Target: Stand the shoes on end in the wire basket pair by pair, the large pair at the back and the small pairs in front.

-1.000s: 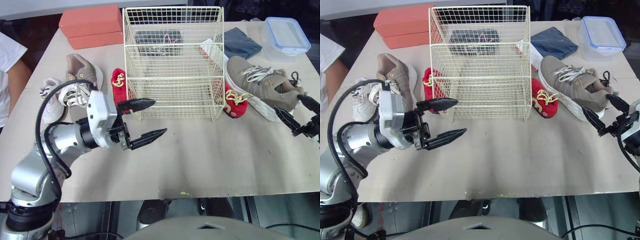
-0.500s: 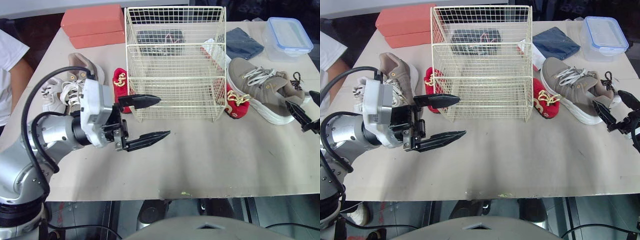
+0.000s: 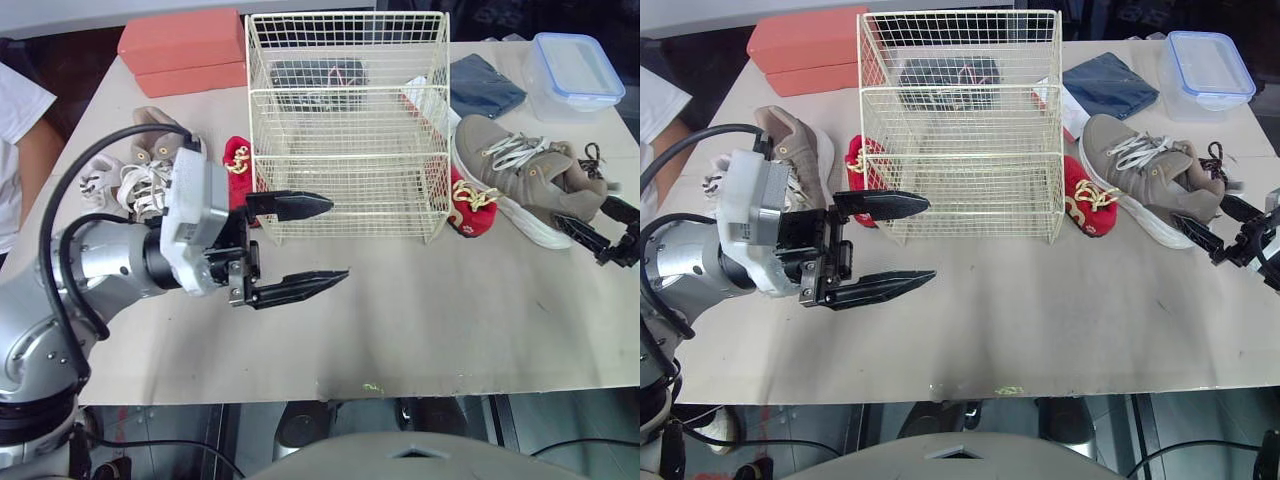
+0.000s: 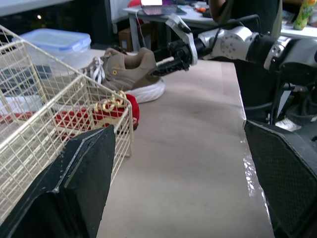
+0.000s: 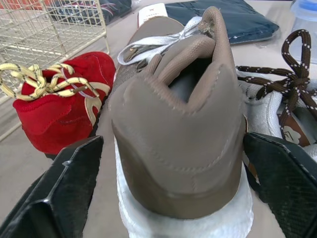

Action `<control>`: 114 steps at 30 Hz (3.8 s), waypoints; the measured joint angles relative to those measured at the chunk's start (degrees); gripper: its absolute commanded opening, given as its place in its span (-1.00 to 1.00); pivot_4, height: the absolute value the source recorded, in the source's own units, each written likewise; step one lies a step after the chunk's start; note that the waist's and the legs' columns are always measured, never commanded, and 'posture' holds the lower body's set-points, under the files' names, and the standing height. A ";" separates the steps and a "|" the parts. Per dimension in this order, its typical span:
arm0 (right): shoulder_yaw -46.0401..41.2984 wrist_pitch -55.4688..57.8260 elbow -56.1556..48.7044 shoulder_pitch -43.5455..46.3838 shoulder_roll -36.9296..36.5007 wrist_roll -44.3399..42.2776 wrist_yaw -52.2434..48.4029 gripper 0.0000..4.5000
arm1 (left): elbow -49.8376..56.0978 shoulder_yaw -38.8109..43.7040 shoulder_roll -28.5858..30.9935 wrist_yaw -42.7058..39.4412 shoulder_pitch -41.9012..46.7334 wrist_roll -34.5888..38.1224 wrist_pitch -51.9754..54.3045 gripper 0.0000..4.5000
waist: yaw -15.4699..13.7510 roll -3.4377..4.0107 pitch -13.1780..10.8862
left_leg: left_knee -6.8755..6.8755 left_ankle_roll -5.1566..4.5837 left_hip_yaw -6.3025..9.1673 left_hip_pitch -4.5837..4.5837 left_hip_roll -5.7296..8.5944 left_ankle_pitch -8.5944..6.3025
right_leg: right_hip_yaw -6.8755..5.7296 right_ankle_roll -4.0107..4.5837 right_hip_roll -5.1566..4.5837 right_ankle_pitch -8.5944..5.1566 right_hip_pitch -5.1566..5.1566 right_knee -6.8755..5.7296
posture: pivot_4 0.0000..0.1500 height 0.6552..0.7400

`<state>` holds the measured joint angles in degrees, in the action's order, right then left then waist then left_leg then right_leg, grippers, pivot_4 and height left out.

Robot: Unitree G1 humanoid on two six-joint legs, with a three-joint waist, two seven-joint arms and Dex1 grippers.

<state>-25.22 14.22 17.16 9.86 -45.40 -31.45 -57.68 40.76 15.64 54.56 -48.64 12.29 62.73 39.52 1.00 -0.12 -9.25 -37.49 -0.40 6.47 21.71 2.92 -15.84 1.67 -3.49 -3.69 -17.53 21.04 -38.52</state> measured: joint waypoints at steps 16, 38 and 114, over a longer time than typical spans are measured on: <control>-0.78 -2.35 -4.59 -0.25 0.25 0.76 1.76 -0.98 | -0.36 -0.75 0.03 -0.84 1.43 -1.57 -0.30 1.00 | -0.07 -0.01 -0.01 | -0.01 0.01 -0.37 0.19 -0.03 0.01 | 0.33 0.00 0.04 0.00 0.44 -0.32 | 1.00 1.00; -7.47 7.25 -19.86 23.94 -2.34 -21.89 1.92 -0.98 | -15.51 1.53 1.53 -10.97 8.19 -9.09 -3.92 1.00 | 0.77 -0.03 -0.29 | 0.00 0.00 -0.58 0.30 -0.11 0.00 | 0.55 -0.01 0.01 0.01 0.66 -0.30 | 1.00 1.00; 10.09 31.66 -45.43 20.32 9.05 -33.63 28.02 1.00 | -16.77 -9.22 -33.92 18.31 16.94 -34.95 -19.23 -0.87 | 0.68 -0.67 -0.52 | -1.02 0.04 -0.30 1.21 0.05 0.01 | 0.27 -0.04 -0.15 0.02 1.37 -1.21 | 1.00 1.00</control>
<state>-15.13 45.88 -28.27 30.18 -36.34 -65.08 -29.66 23.99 6.42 20.64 -30.34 29.23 27.78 20.29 1.68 -0.78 -9.76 -38.52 -0.36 6.17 22.92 2.97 -15.83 1.93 -3.53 -3.85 -17.51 22.41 -39.72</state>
